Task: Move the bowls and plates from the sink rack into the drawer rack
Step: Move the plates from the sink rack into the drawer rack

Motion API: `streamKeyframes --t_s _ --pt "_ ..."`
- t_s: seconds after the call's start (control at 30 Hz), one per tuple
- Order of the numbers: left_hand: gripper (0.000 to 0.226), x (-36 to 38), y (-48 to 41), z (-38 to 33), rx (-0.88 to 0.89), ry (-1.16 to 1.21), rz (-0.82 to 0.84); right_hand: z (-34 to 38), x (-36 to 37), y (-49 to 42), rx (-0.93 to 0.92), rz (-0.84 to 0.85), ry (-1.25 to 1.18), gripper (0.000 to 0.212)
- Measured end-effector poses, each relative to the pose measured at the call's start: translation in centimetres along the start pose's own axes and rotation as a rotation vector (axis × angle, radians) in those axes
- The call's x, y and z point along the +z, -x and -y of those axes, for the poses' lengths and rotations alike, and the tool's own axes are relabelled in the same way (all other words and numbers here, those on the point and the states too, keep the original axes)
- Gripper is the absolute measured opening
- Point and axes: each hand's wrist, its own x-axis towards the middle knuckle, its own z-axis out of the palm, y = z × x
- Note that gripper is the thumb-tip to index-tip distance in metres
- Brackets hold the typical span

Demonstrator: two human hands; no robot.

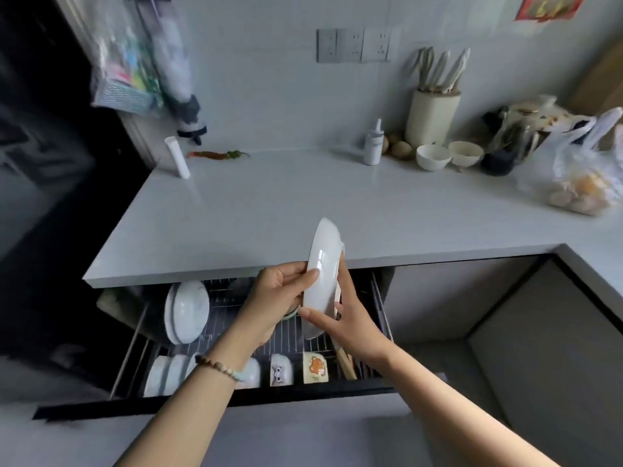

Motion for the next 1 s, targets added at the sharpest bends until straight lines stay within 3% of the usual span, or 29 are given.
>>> streamKeyframes --t_s 0.2,0.4,0.7,0.9,1.0 --pt "0.021 -14.7 0.3 4.0 -0.167 0.075 -0.046 -2.4 13.3 -5.1 0.112 0.104 -0.015 0.113" --pt "0.02 -23.4 -0.5 8.1 -0.293 0.117 -0.088 -5.5 20.9 -8.6 0.238 0.207 0.027 0.103" --pt "0.009 -28.3 -2.9 13.7 -0.381 0.181 -0.253 -10.2 25.2 -13.1 0.328 0.376 0.039 0.101" --pt "0.025 -29.7 -5.3 16.5 -0.417 0.167 -0.275 -13.8 25.9 -15.7 0.327 0.427 0.023 0.099" --pt "0.019 -30.0 -6.5 18.2 -0.422 0.175 -0.289 -15.4 26.0 -16.6 0.336 0.417 -0.003 0.095"
